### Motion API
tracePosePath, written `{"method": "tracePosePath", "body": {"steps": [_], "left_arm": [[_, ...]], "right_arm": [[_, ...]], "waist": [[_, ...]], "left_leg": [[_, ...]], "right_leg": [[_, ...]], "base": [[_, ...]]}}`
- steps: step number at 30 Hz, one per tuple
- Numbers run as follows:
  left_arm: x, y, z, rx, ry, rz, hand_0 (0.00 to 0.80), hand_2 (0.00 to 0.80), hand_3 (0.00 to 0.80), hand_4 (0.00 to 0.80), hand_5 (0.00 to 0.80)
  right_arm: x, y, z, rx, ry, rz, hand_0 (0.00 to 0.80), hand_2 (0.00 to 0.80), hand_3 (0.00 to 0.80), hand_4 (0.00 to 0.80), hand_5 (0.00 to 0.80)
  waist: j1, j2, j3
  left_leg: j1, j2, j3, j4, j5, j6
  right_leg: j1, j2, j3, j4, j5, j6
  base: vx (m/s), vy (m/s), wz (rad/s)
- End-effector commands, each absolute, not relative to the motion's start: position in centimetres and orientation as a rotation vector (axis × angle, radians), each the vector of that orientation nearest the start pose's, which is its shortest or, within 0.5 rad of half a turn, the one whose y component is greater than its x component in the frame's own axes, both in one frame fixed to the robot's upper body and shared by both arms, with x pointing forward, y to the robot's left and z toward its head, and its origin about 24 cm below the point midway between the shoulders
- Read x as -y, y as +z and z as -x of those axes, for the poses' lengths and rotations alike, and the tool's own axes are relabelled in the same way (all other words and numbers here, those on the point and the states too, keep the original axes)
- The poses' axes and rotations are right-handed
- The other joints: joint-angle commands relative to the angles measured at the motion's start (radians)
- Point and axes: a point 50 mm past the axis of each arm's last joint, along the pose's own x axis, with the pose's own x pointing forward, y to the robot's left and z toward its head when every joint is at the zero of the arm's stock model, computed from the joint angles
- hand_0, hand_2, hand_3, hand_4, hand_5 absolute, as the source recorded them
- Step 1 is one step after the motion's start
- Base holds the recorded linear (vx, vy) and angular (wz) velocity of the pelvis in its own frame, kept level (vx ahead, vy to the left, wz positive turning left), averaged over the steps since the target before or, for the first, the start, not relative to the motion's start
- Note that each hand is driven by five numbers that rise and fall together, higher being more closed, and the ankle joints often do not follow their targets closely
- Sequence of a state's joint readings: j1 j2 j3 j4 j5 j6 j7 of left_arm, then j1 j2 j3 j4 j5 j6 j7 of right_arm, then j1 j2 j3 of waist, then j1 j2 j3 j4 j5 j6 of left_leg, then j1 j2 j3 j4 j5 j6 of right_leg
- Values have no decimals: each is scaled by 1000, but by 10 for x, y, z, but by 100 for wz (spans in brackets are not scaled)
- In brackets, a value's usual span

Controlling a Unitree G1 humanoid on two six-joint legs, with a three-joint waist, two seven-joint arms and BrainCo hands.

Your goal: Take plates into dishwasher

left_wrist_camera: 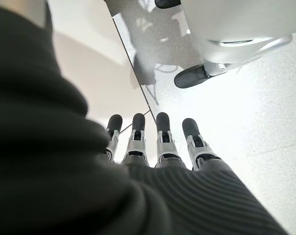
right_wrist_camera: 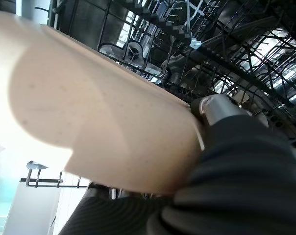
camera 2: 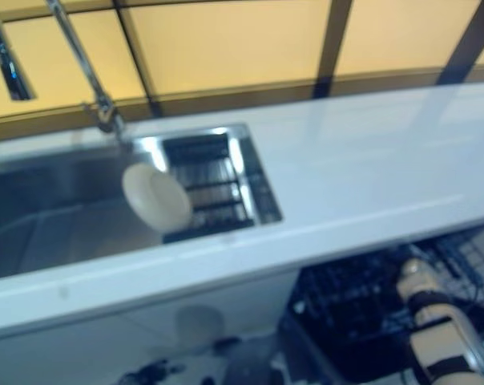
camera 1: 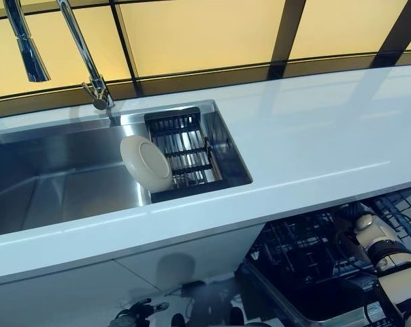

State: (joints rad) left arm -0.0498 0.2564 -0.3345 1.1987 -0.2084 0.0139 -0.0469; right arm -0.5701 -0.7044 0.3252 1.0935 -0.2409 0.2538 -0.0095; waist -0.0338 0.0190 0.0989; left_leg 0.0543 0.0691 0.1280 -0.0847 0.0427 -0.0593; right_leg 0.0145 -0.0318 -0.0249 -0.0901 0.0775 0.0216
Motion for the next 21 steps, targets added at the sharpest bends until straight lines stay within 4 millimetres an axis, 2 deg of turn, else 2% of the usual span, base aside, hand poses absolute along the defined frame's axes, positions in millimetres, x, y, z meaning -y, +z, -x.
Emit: {"method": "tracePosePath", "body": {"steps": [1,11,20,21], "left_arm": [[-219,-152,-138,-1142,-105,-290,0,0,0,0,0],[-218,-152,-138,-1133,-119,-293,0,0,0,0,0],[-217,-151,-140,-1129,-126,-298,0,0,0,0,0],[-216,-151,-140,-1130,-127,-300,0,0,0,0,0]], "right_arm": [[360,15,-287,-930,-274,978,800,800,800,800,800],[359,2,-277,-1014,-237,999,800,800,800,800,800],[362,-4,-269,-1065,-223,978,787,787,787,787,787],[363,-4,-267,-1068,-231,972,515,515,515,515,515]], "waist": [[30,-36,22],[36,-24,29],[34,-28,27],[33,-30,26]], "left_leg": [[-6,13,-74,-3,-26,1],[-7,9,-83,-3,-26,0],[-6,11,-82,-3,-25,-2],[-5,12,-82,-3,-26,-2]], "right_leg": [[-31,-99,-13,3,38,87],[-32,-103,-19,3,37,87],[-31,-103,-18,3,38,89],[-30,-103,-18,3,38,89]], "base": [[-13,6,4],[-7,1,5],[0,0,0],[0,0,0]]}}
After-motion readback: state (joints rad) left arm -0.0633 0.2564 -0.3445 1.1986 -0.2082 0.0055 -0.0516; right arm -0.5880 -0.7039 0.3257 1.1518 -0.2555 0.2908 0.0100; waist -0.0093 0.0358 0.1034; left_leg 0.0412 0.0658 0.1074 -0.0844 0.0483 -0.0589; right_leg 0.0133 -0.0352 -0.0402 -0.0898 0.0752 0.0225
